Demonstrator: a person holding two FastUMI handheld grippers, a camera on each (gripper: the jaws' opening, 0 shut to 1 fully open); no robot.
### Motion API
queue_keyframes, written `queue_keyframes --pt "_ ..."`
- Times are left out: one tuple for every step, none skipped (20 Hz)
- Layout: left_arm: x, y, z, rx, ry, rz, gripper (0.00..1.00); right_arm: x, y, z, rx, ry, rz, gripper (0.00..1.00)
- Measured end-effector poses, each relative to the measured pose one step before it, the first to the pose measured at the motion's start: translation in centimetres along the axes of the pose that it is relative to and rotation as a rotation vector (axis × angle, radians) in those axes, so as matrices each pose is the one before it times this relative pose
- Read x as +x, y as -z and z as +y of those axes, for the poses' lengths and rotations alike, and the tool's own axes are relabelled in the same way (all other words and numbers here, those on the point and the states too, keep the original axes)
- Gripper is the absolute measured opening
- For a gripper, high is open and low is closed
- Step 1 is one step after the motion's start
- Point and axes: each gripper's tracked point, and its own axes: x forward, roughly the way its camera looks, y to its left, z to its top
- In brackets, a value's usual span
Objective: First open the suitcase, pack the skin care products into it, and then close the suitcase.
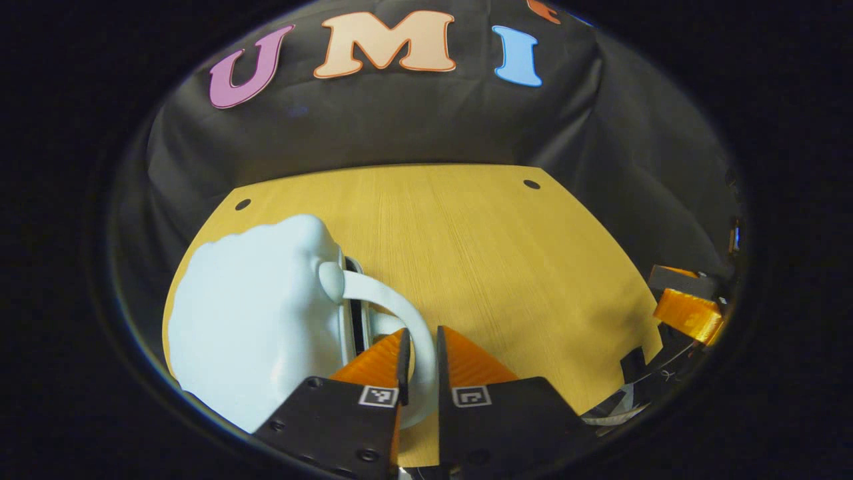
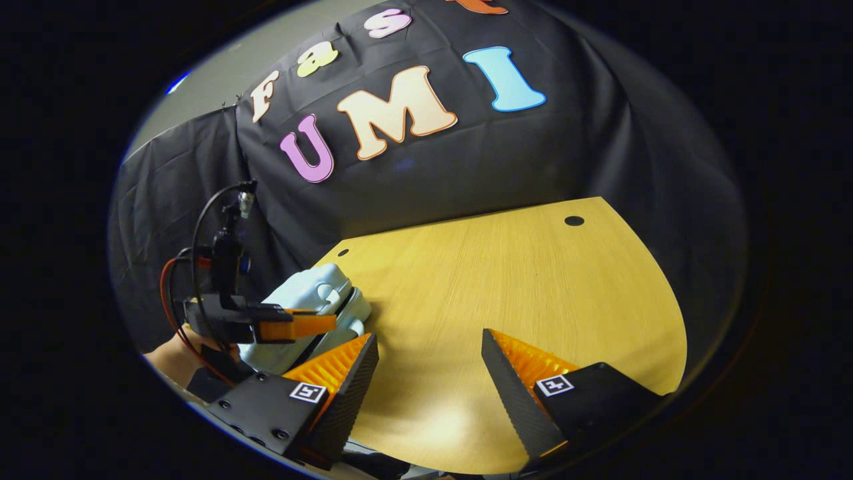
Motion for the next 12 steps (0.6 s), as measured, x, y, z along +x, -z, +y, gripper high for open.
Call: queue_keyframes --pt "-0.32 -0.366 -0.678 0.00318 -0.00743 -0.02897 0.22 0.059 -0.511 -0.315 -0.00448 -0.00581 -0.00591 0.98" --pt "-0.557 -1.006 -0.407 -0.00038 -0.00759 -0.04209 0.41 0.088 -0.746 -0.167 -0.00897 -0.00233 -0.00849 0.98" --pt "-0.548 -1.028 -0.473 -0.00924 -0.0041 -0.03674 0.55 -0.076 -0.842 -0.271 -0.01422 0.00419 -0.01842 0.98" --pt "-0.519 -1.085 -0.685 -0.0146 -0.00873 -0.04677 0.69 -0.209 -1.277 -0.161 -0.01923 0.00755 -0.03182 0.98" --pt "-1.412 -1.716 -0.121 -0.0163 -0.01491 -0.05132 0.83 -0.127 -1.562 -0.047 -0.02337 0.01409 -0.04304 0.98" --pt "-0.319 -1.238 0.16 -0.01397 -0.02105 -0.06429 0.97 -0.254 -1.772 0.12 -0.02932 0.01441 -0.05303 0.98" --pt "-0.576 -1.698 0.5 -0.01164 -0.02996 -0.06168 0.95 -0.232 -2.122 0.096 -0.03193 0.02239 -0.06195 0.98" --pt "-0.724 -1.843 0.764 -0.00533 -0.02653 -0.0596 0.95 -0.135 -2.231 0.344 -0.02941 0.02124 -0.06696 0.98" --pt "-0.873 -1.77 0.608 -0.00409 -0.01837 -0.05007 0.95 0.034 -2.121 0.265 -0.02605 0.02558 -0.06583 0.98" --pt "-0.853 -2.109 0.254 -0.0146 0.00499 -0.06868 0.95 -0.009 -2.04 0.425 -0.02396 0.02179 -0.06282 0.98" --pt "-0.426 -1.971 0.246 -0.00934 0.01115 -0.04466 0.95 0.052 -1.701 0.56 -0.02077 0.01511 -0.04802 0.97" --pt "-0.529 -1.713 0.589 -0.00326 0.00052 -0.03392 0.94 -0.014 -1.378 0.654 -0.01892 0.0079 -0.03658 0.97"
